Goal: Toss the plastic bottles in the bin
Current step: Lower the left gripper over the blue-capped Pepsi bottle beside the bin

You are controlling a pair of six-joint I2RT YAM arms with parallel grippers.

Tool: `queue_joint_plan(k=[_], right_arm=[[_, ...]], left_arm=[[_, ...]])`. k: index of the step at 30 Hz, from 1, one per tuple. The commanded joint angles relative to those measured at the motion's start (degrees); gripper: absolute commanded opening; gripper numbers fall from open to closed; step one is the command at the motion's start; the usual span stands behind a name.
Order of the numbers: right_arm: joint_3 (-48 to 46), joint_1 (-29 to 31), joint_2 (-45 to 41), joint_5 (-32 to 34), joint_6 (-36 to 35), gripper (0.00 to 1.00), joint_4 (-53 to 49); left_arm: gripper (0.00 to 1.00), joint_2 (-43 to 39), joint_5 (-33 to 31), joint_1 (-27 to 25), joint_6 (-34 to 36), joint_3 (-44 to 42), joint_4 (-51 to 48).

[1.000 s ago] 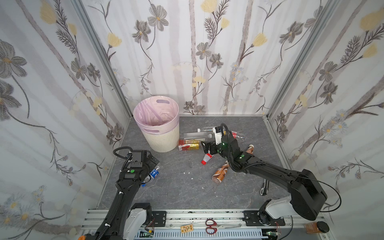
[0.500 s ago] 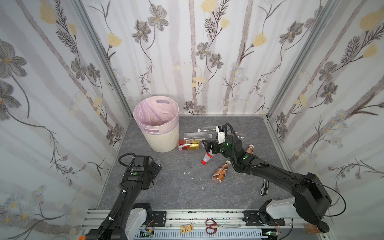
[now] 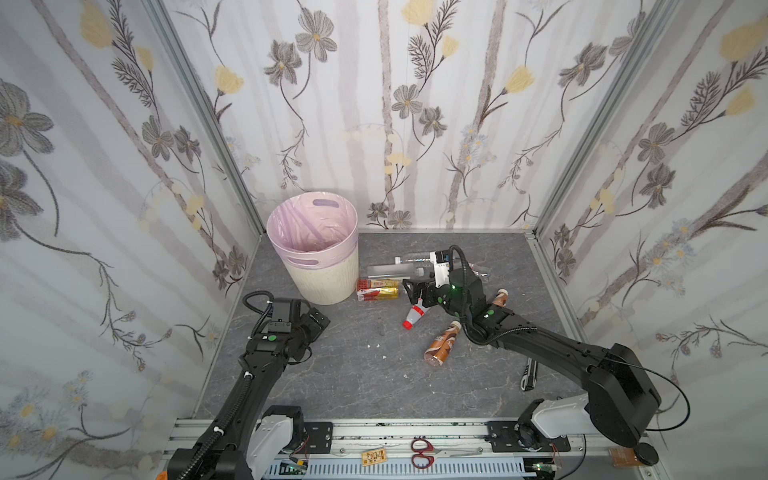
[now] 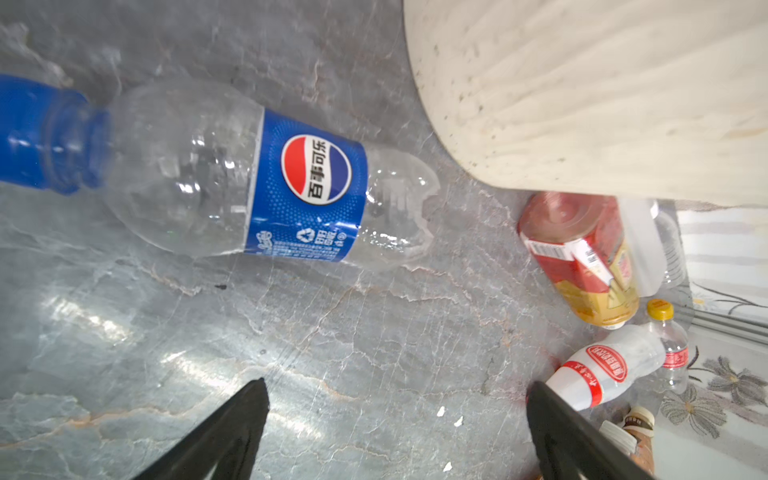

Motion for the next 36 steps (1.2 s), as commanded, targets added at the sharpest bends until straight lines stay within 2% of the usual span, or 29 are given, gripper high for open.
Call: queue_joint_plan(k=[1, 4, 8, 14, 18, 23, 29, 36], right_arm=[[0.5, 0.0, 0.3, -0.3, 0.7, 1.0, 2.0], [0.3, 0.0, 0.4, -0.3, 0.7, 1.0, 2.3], [0.2, 0.0, 0.1, -0.4, 0.4, 1.0, 2.0], [-0.6, -0.2, -0.7, -0.1, 0.1, 1.0, 2.7], [-0.6, -0.2, -0.8, -0.6, 0.1, 1.0, 2.8], [-1.2, -0.5, -1.4, -0.5, 0.1, 1.0, 3.1], [-2.3, -1.3, -2.8, -0.2, 0.1, 1.0, 3.7], [-2.7, -2.2, -3.1, -0.3, 0.2, 1.0, 3.9]], left_arm=[[1.0, -1.4, -6.6, 1.8, 0.8, 2.1, 1.4], [1.0, -2.7, -7.8, 5.4, 0.4, 2.7, 2.9], [1.0, -5.3, -7.2, 9.8, -3.1, -0.8, 4.8], [1.0, -3.9, 2.4, 25.1, -5.5, -6.4, 9.8], [1.0, 2.8, 7.7, 30.9, -7.0, -6.3, 12.8], [1.0, 7.8, 8.9, 31.2, -7.4, -3.9, 16.6], [1.0, 14.9, 8.2, 31.3, -5.0, -0.9, 17.6], [1.0, 21.0, 10.2, 30.4, -1.7, 0.9, 18.7]])
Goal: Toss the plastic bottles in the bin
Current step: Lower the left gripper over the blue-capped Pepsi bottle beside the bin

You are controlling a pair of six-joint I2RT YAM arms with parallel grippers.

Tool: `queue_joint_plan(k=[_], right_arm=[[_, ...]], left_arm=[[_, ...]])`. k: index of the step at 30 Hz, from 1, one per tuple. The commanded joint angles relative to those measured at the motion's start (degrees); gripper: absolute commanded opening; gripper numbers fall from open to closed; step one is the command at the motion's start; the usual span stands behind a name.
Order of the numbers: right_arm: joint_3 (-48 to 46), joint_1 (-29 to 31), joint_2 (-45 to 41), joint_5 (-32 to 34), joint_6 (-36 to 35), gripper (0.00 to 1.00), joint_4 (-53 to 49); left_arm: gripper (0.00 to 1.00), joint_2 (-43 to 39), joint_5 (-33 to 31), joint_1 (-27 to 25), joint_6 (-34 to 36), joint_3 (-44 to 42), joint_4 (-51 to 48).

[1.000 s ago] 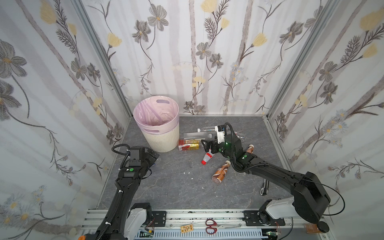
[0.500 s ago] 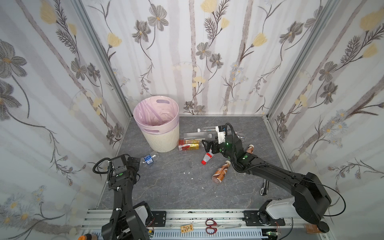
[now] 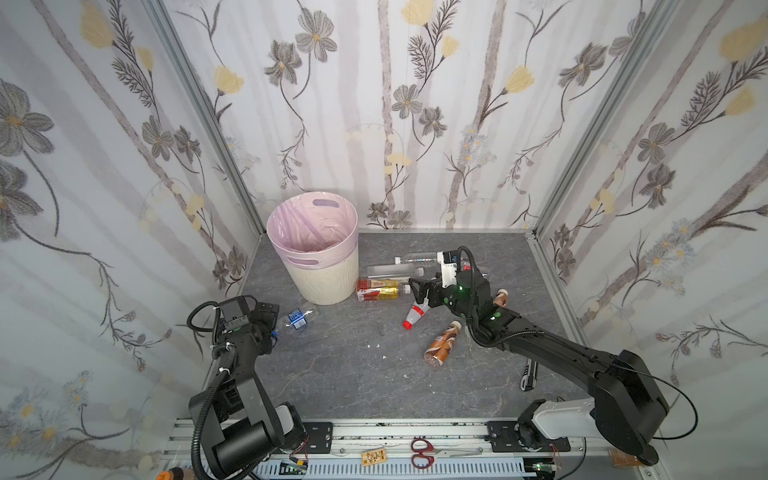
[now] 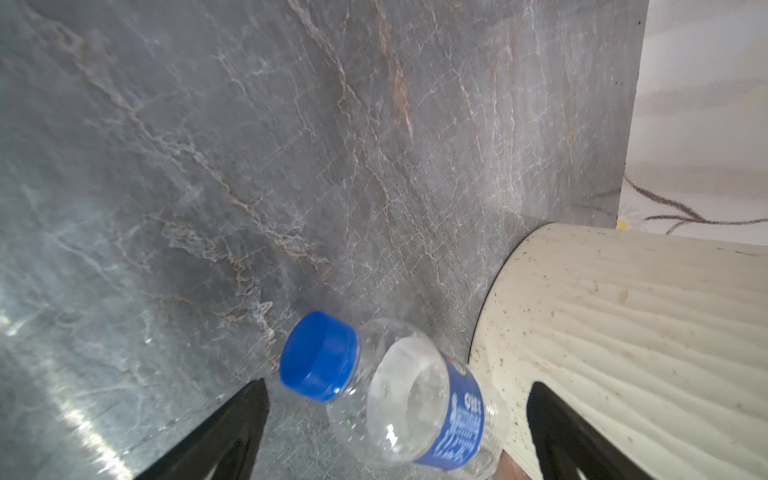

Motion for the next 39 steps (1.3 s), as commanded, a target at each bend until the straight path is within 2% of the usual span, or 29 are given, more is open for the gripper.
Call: queue_joint_plan(k=[1, 6, 12, 17, 19, 25, 30, 39], right_arm=[[-0.1, -0.1, -0.5, -0.2, 0.2, 1.0, 3.1], [-0.1, -0.3, -0.8, -0.2, 0.3, 1.0, 3.0], [-0.3, -0.5, -0.6, -0.9, 0.1, 1.0, 3.6], [-0.9, 0.1, 1.7, -10.4, -1.2, 1.0, 7.9], [-0.1, 1.6, 3.4, -12.2, -2.2, 1.0, 8.0], [2.9, 7.7, 6.6, -8.5, -7.0, 1.0, 5.7], [3.4, 7.9, 7.1, -6.3, -6.9, 1.0, 5.4], [2.0, 7.5, 5.3, -3.0, -6.9, 1.0, 6.0]], left_arm=[[1.0, 1.8, 0.8, -0.7, 2.4, 0.5, 1.5], [1.0, 5.6, 2.2, -2.5, 3.9, 1.9, 1.6], [1.0, 6.6, 1.6, -8.0, 4.0, 2.6, 1.6], [1.0, 6.5, 1.6, -11.1, 4.1, 1.2, 1.7], [1.0, 6.4, 1.3, -11.3, 4.6, 0.8, 1.7], [1.0, 7.2, 1.6, -11.3, 6.0, 1.1, 1.7], [0.99, 8.7, 2.9, -11.4, 6.6, 1.2, 1.7], [0.94, 11.1, 1.4, -11.7, 6.6, 2.5, 1.7]])
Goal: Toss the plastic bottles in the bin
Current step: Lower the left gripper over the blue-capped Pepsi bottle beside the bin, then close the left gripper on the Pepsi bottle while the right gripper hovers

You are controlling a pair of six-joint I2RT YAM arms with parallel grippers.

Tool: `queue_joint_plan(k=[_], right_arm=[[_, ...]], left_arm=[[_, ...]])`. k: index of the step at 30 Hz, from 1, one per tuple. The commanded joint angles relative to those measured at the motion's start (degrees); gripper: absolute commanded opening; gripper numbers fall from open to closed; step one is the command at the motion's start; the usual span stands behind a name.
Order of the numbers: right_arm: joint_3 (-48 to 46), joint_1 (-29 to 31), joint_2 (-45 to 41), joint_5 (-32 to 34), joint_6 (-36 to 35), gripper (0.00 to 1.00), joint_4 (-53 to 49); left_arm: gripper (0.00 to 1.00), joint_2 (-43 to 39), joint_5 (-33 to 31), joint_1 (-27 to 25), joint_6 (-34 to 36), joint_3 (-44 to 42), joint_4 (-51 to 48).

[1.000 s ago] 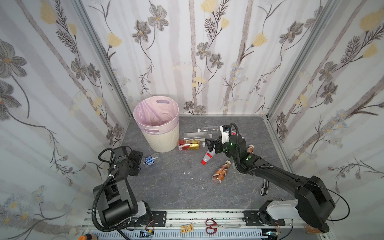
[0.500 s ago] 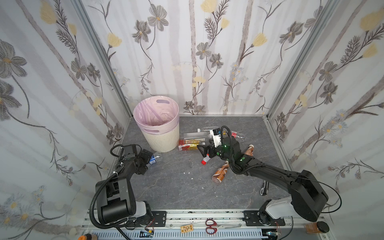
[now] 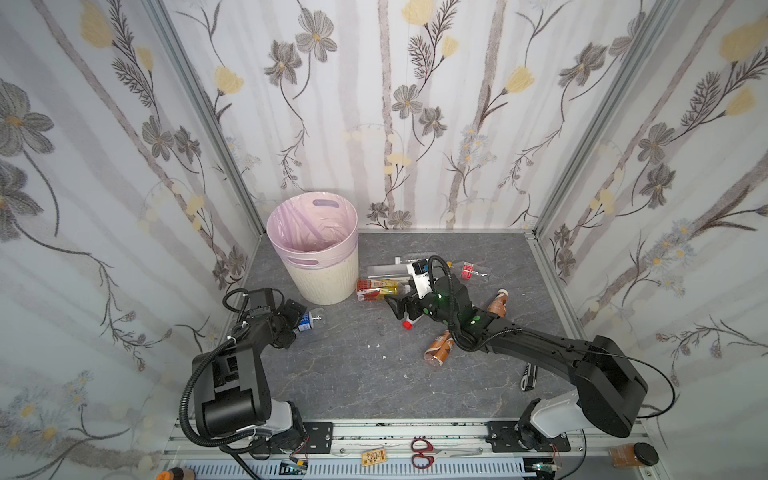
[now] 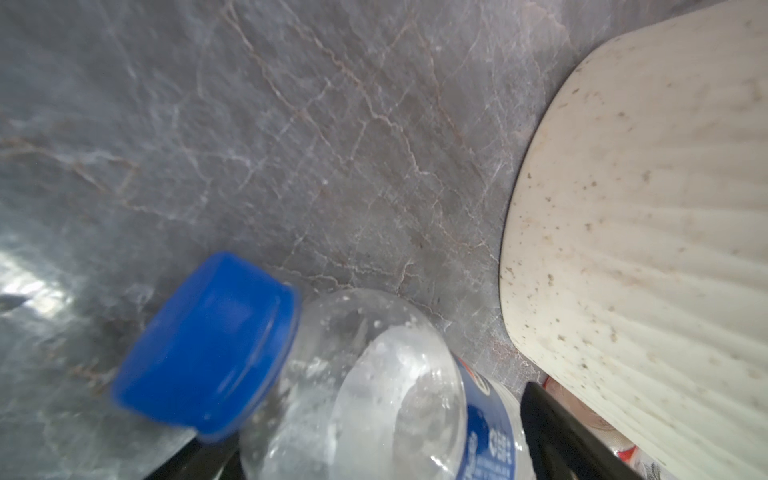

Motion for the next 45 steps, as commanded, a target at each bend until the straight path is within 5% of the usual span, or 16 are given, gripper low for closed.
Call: queue_joint_plan(k=[1, 33, 45], right_arm=[[-0.5, -0.4, -0.7, 2.2, -0.3, 1.0, 2.0], [-6.6, -4.9, -12.0, 7.2, 3.0, 1.0, 6.4], [-9.0, -5.4, -12.8, 7.6, 3.5, 1.0, 7.2]], left_arm=[[0.94, 1.4, -1.5, -0.1, 0.7, 0.9, -0.7], [0.6, 8.2, -3.7, -0.1, 2.7, -1.4, -1.1], [0.51, -2.6, -1.9, -0.1, 0.1, -4.0, -1.1]])
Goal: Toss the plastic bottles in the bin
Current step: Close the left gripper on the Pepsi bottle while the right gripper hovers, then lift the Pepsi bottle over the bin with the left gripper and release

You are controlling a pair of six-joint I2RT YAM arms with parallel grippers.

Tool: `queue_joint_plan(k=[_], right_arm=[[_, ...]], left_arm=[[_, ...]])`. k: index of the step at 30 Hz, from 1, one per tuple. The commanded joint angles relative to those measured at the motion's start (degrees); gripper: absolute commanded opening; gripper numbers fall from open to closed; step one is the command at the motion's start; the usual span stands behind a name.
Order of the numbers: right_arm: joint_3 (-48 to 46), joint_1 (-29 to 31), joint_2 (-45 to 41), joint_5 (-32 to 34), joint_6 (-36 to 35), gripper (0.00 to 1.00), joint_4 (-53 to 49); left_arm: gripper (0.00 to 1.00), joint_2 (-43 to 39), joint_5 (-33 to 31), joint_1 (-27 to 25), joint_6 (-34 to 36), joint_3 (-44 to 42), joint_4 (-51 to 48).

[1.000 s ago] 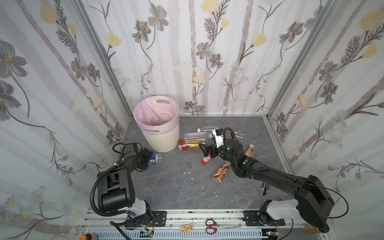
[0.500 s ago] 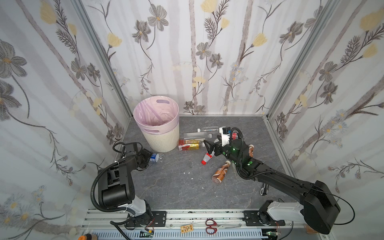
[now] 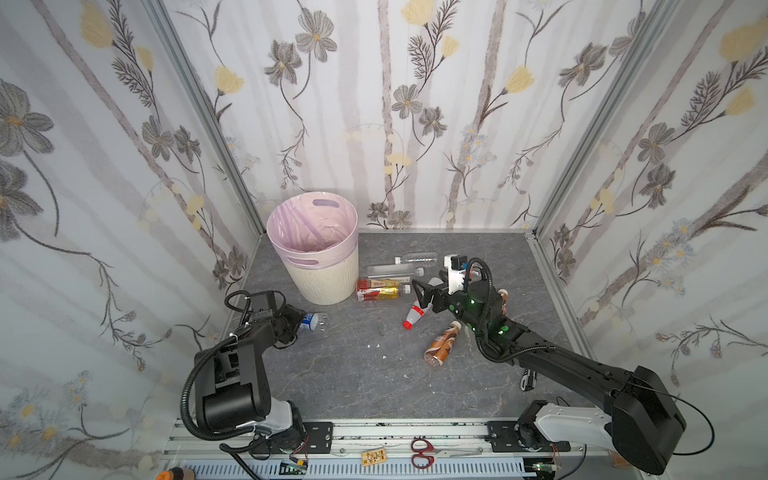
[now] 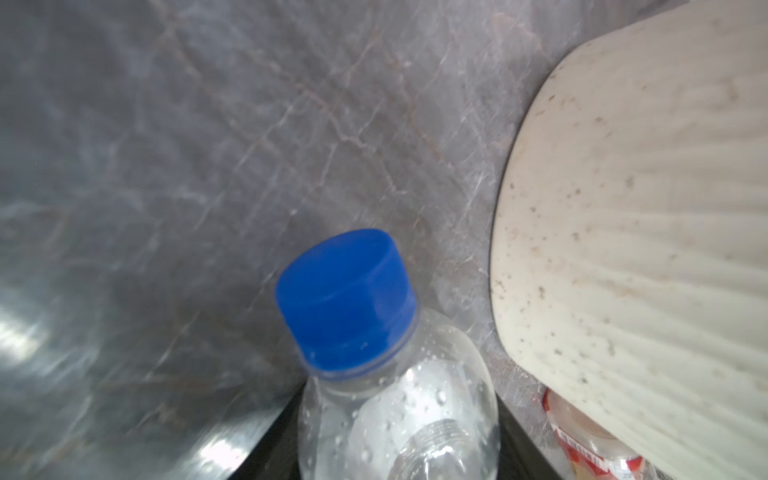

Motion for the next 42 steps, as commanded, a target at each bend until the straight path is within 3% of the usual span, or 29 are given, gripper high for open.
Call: queue_joint_plan(k=[1, 13, 22, 31, 35, 42], right_arm=[[-0.2, -0.1, -0.1, 0.5, 0.6, 1.0, 2.2], [0.4, -0.2, 0.6, 0.4, 1.1, 1.0, 1.8], [1.4, -0.2, 1.4, 0.7, 0.9, 1.0, 0.5], [5.3, -0.2, 3.2, -0.9, 1.6, 1.0, -0.5], [6.5, -0.2, 4.2, -0.9, 1.7, 1.0, -0.8], [9.7, -0.2, 5.9, -1.3, 1.5, 1.0, -2.1]], left_arm=[[0.51, -2.3, -1.3, 0.0, -1.0, -0.6, -6.2], [0.5, -15.0, 3.4, 0.0, -2.1, -0.4, -6.4], [0.5, -27.5, 10.1, -0.7, -4.9, 8.1, -7.5], [0.53, -31.2, 13.8, -3.8, -8.8, 17.0, -8.4], [0.53, -31.8, 12.7, -3.7, -7.2, 27.1, -8.4], [0.56, -27.5, 7.8, -5.1, -3.4, 54.1, -7.3]])
